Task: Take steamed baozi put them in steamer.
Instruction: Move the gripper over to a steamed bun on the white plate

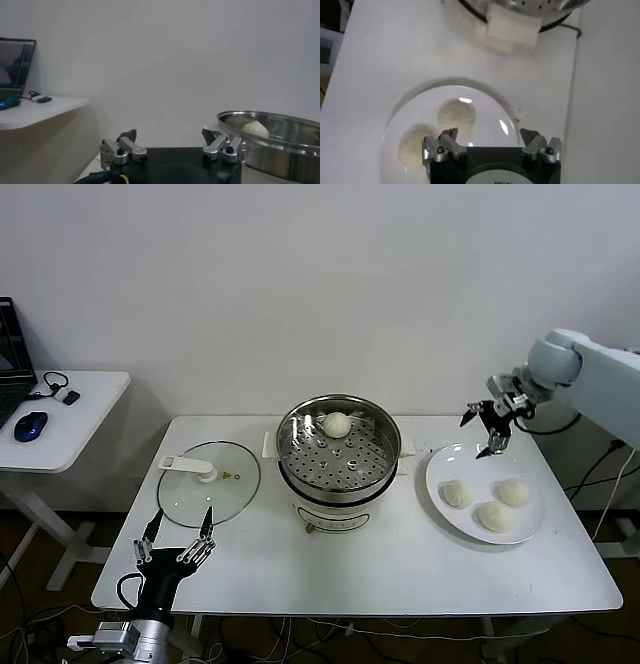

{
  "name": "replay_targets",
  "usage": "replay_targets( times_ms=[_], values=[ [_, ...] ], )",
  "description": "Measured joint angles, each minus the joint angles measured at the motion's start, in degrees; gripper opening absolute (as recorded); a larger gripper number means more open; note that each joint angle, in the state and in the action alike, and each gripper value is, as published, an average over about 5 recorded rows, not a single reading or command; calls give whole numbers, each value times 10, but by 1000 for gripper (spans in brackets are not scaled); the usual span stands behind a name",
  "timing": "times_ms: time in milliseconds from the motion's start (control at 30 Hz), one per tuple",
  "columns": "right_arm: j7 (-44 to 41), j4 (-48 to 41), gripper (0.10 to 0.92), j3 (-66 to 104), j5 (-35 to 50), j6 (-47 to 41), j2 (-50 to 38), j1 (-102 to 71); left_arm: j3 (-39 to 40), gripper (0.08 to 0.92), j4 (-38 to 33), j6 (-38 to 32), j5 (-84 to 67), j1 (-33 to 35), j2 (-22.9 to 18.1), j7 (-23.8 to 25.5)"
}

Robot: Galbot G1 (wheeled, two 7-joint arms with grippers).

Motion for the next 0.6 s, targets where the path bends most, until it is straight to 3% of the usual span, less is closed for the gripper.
replay_targets(
  times_ms=[600],
  values=[
    [6, -71, 823, 87, -54, -3, 50, -128, -4, 823, 8, -4, -2, 8, -1, -1]
  ],
)
